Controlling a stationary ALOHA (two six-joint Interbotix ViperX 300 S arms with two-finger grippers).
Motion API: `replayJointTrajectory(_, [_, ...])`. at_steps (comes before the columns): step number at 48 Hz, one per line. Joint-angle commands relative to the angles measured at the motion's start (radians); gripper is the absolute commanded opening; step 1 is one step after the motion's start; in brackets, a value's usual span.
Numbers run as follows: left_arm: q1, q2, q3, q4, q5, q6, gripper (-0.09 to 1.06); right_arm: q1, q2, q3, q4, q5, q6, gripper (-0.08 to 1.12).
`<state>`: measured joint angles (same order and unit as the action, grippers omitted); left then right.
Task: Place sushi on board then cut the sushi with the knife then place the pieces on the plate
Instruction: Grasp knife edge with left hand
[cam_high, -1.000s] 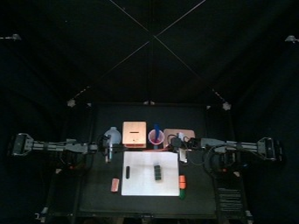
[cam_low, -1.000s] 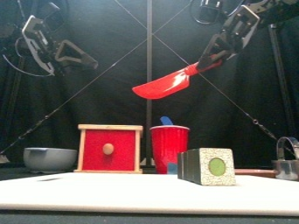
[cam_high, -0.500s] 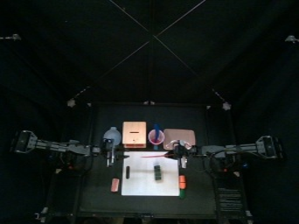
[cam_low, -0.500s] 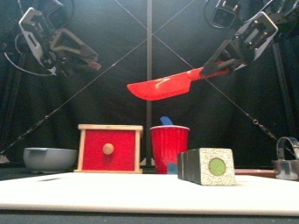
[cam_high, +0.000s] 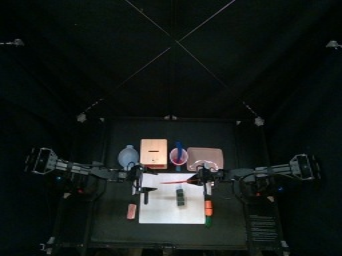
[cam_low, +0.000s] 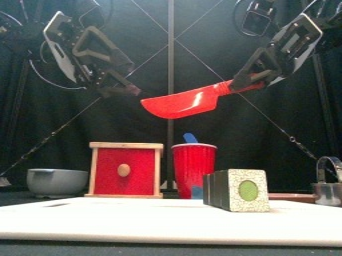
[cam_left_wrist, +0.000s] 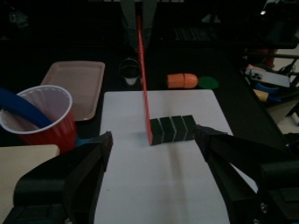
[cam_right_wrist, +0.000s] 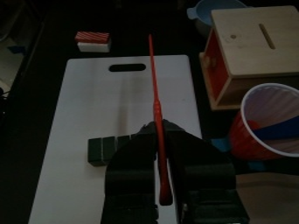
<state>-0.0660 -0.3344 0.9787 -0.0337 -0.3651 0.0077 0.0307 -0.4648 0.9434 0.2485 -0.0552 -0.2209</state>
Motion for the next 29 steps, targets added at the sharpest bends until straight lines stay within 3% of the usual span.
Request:
replayJointTrajectory(1, [0.003, 0.035, -0.051, -0.006, 0.009, 0.0, 1.03, 0.008, 0.002, -0.014, 0.005, -0.021, -0.002, 0.26])
replayJointTrajectory(8, [0.006, 0.089, -0.091, -0.025, 0.052, 0.002, 1.03, 0.009, 0.012, -0.012, 0.005, -0.021, -0.002, 0.26])
replayJointTrajectory(18, [0.034, 0.158, -0.15, -0.043, 0.161, 0.0, 1.03, 0.009, 0.023, -0.015, 0.005, -0.021, -0.002, 0.26])
replayJointTrajectory(29, [0.058, 0.209, -0.195, -0.04, 0.184, 0.0, 1.02, 0.015, 0.025, -0.011, 0.005, -0.021, -0.002, 0.26])
